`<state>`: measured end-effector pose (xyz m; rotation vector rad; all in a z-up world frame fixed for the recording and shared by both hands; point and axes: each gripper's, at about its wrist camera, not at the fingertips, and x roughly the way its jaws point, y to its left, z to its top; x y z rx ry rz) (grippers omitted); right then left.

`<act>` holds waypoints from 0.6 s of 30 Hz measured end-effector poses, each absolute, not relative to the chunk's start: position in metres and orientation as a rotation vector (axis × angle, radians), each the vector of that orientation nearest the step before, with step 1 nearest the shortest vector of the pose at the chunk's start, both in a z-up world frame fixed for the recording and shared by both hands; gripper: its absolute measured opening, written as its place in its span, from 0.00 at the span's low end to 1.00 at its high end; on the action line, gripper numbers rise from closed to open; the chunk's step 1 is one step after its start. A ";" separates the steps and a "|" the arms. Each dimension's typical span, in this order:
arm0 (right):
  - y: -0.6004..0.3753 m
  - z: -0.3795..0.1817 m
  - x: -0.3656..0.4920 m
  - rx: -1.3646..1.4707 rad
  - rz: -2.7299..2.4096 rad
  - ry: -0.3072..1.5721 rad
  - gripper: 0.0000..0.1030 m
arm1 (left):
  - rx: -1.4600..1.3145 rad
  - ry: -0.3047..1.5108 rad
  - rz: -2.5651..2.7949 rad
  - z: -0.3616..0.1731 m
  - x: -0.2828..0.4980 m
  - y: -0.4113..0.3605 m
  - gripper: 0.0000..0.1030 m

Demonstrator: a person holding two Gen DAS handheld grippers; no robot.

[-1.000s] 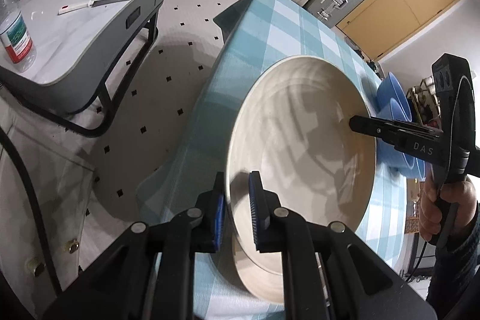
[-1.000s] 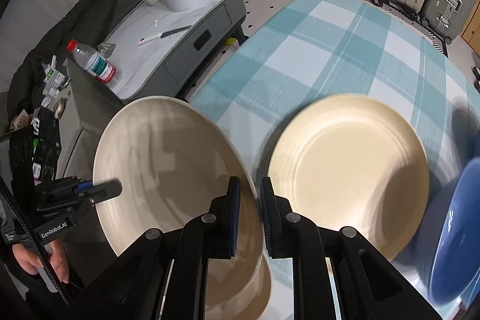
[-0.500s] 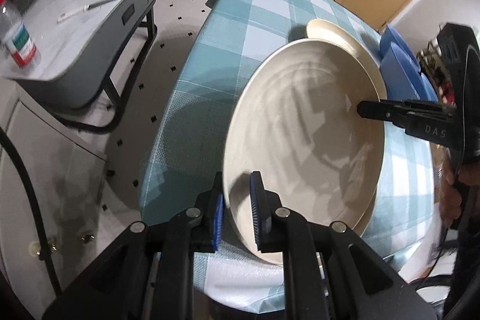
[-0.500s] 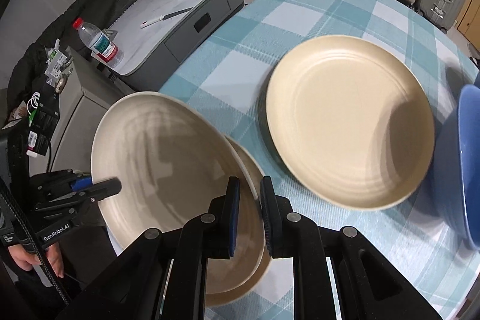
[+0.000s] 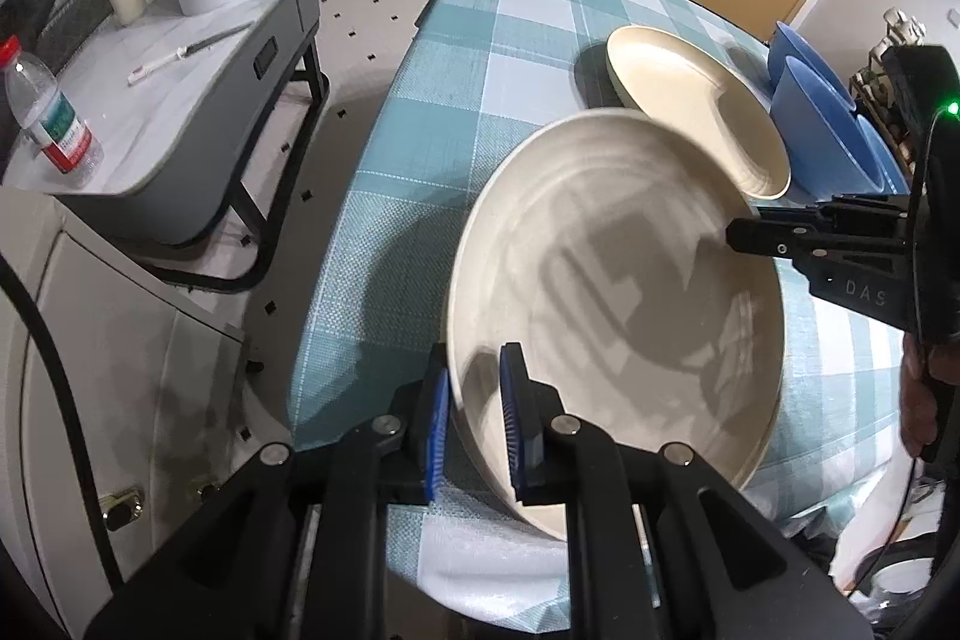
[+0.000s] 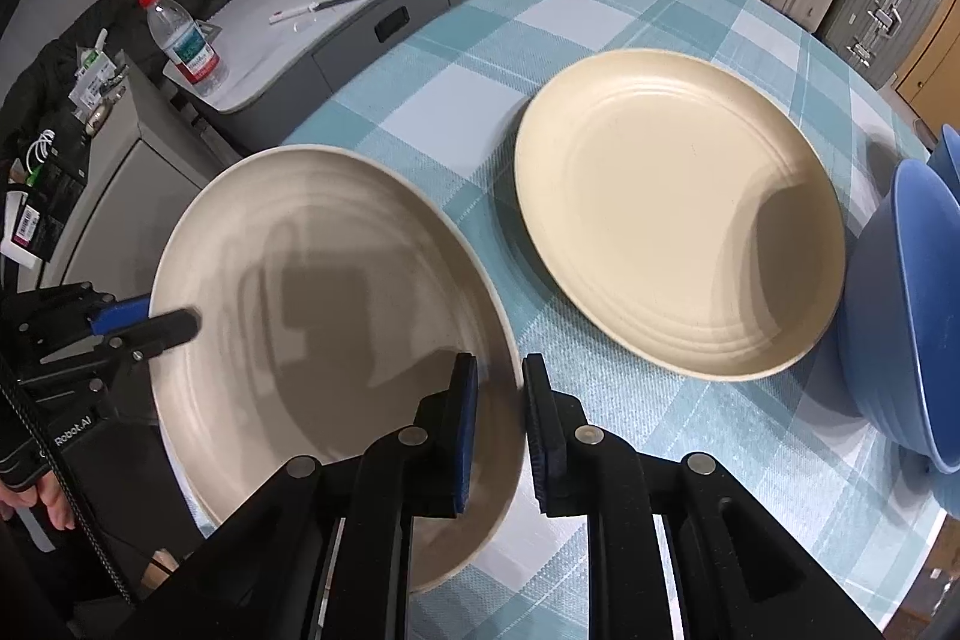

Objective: Organize plates and bowls
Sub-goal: 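Lower the cream plate onto the other plate and open both tools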

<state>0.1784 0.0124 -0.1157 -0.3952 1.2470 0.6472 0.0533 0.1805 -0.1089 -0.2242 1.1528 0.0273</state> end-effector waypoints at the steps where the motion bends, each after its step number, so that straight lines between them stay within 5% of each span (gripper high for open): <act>1: 0.013 -0.116 0.178 -0.397 0.645 1.246 0.15 | -0.219 1.148 0.034 -0.109 0.052 0.180 0.13; 15: 0.002 -0.105 0.167 -0.382 0.644 1.193 0.15 | -0.230 1.179 0.050 -0.124 0.049 0.180 0.19; 18: -0.007 -0.107 0.167 -0.323 0.643 1.193 0.18 | -0.251 1.181 0.080 -0.125 0.045 0.184 0.37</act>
